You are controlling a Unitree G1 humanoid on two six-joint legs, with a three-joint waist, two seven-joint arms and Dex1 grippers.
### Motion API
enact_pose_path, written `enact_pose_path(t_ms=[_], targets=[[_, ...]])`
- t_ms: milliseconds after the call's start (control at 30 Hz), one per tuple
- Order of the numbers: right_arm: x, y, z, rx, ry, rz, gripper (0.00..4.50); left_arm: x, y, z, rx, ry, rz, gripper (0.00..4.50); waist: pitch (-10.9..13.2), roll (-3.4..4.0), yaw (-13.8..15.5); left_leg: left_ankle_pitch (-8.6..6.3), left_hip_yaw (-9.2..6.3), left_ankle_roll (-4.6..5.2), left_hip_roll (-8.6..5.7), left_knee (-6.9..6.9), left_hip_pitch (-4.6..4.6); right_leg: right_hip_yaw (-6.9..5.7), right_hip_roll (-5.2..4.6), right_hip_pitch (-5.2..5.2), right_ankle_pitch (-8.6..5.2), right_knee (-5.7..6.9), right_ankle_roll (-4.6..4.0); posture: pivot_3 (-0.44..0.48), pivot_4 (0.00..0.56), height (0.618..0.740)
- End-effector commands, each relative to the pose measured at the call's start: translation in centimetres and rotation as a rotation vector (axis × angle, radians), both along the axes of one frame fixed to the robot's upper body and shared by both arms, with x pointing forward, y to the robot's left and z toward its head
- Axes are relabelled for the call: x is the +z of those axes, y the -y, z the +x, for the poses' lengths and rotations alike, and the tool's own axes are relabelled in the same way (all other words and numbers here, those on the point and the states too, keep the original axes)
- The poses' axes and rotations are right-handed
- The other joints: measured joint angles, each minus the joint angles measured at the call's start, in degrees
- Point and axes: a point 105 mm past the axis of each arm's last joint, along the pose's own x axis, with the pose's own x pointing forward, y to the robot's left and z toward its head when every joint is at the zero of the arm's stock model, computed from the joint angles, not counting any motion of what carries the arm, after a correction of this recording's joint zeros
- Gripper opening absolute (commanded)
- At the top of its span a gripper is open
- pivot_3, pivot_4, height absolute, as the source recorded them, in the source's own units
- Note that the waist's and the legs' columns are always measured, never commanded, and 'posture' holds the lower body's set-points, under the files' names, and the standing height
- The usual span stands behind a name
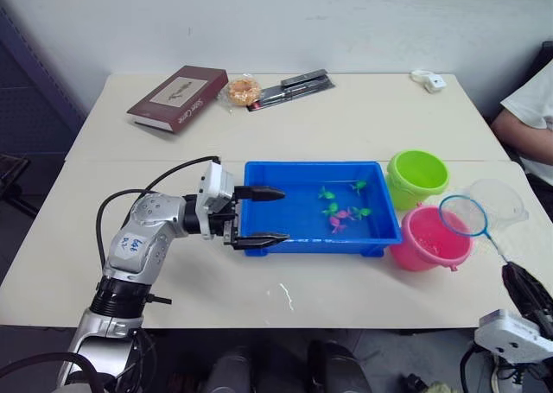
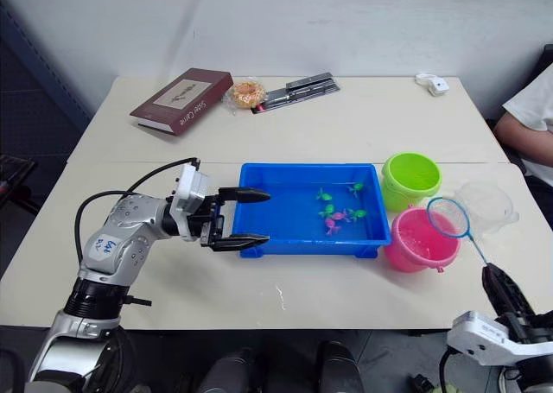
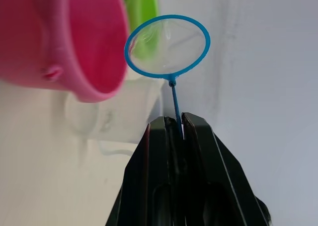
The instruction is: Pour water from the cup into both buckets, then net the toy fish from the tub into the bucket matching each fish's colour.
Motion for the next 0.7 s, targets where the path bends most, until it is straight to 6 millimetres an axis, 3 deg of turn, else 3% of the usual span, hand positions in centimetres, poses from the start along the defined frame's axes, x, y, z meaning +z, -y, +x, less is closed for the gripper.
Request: enact_pose_path(t_ms=[33,200,267,467,700], targets=[[3.3,-0.9,0.1,0.081,0.044,0.083,0.0,0.7,-1.7,0.5,0.043,0.061,0.012,4.46,0.0,0.0,0.0,0.0,0.0,0.0,0.01,0.0,0.01,0.0,0.0,0.0,0.0,0.0,0.0,0.0,0.15,0.74],[4.9,-3.1,1.7,0.254,-0.115,0.448,0.0,0.4,-4.1,1.3,0.117,0.078,0.023,4.46,0.0,-0.01,-0.1,-0.02,0.08,0.04,0.05,-0.02,0.16,0.09,0.03,0.08,0.0,0.03,0.0,0.0,0.15,0.74],[5.2,-3.5,2.2,0.28,-0.165,0.52,0.0,0.3,-4.4,1.3,0.135,0.076,0.013,4.46,0.0,-0.01,0.0,-0.04,0.08,0.07,0.05,-0.02,0.17,0.08,0.01,0.09,0.0,0.03,0.0,0.0,0.15,0.74],[4.8,-6.2,4.0,0.335,-0.377,0.627,0.0,0.1,-5.4,0.6,0.187,0.066,-0.015,4.46,0.0,-0.03,0.2,-0.08,0.07,0.15,0.02,0.01,0.14,0.07,-0.06,0.1,0.01,0.02,0.01,0.0,0.15,0.74],[4.0,-7.9,7.1,0.3,-0.528,0.629,0.0,0.3,-5.8,0.2,0.263,0.054,-0.041,4.46,0.0,-0.08,0.0,-0.09,0.08,0.15,0.02,0.02,0.16,0.11,-0.09,0.1,0.01,0.02,0.02,0.0,0.15,0.74]])
